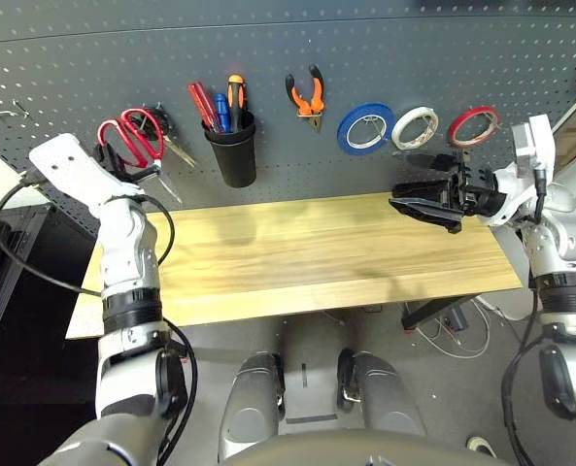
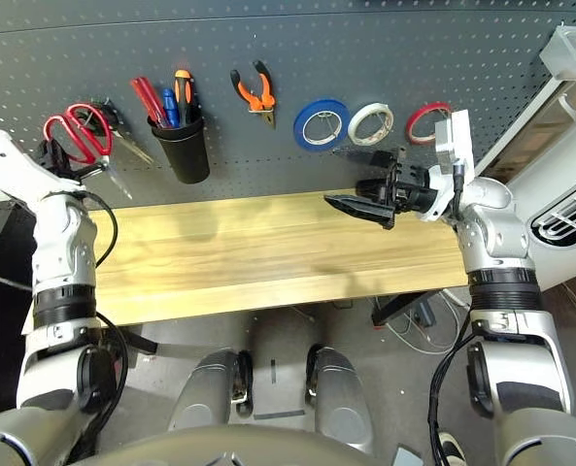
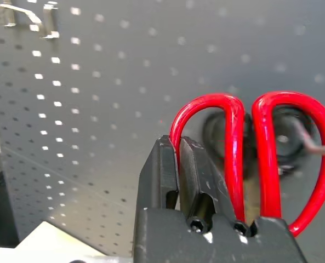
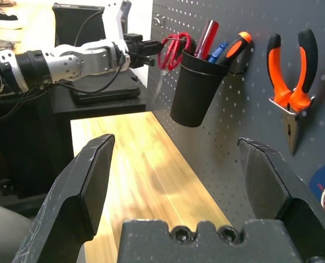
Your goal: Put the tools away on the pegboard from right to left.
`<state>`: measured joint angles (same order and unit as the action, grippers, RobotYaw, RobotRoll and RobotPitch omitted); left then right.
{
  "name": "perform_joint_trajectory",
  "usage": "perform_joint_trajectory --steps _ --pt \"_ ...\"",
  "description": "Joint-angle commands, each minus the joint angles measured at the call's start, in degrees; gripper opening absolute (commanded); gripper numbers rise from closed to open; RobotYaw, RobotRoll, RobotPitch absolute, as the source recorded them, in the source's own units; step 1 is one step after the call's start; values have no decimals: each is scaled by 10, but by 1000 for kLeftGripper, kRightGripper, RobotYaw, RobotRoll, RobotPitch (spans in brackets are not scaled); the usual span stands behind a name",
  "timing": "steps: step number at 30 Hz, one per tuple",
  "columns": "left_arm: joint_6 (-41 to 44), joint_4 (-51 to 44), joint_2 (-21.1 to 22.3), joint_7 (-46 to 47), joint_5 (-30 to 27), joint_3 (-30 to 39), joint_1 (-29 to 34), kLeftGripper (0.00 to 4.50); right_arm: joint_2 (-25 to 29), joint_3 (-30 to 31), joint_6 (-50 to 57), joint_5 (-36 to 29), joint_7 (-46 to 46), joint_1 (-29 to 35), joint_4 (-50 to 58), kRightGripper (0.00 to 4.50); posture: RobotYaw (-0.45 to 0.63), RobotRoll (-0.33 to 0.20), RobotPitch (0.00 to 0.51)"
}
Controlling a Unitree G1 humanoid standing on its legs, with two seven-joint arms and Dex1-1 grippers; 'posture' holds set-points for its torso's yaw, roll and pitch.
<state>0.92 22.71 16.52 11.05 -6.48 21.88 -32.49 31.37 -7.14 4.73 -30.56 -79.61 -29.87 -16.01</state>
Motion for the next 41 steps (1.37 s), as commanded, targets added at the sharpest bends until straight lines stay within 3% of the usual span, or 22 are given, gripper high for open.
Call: perform_joint_trajectory --steps 1,6,9,10,14,19,23,29,34,41 --pt "14 -11 -1 -10 -1 -7 21 1310 8 -7 -13 11 16 12 2 4500 -53 0 100" --pt "56 -89 0 -23 10 -29 84 3184 -5 -10 -36 37 73 26 -28 4500 -38 0 105" --pt "77 -157 4 -50 5 -41 146 4334 -26 -14 -48 71 160 28 -67 4500 -21 0 106" --pt "82 -177 6 -62 3 -45 167 4466 -33 -14 -55 87 193 26 -83 4500 -21 0 106" --pt "90 -213 13 -109 -3 -61 223 4466 -69 -12 -107 141 309 6 -170 4500 -8 0 104" --pt "38 -176 8 -152 -5 -65 255 4466 -112 -11 -178 197 438 -30 -298 4500 0 0 98" --pt "-17 -120 0 -160 2 -67 251 4466 -137 -20 -230 223 545 -75 -417 4500 0 0 94" --pt "-105 -25 -7 -145 3 -52 239 4466 -151 -20 -315 255 671 -86 -487 4500 19 0 82" --pt "-144 11 -9 -138 2 -48 234 4466 -157 -27 -378 258 698 -67 -489 4500 21 0 81" --pt "-174 33 -18 -143 -1 -51 251 4466 -156 -32 -409 242 656 -22 -447 4500 -2 0 52"
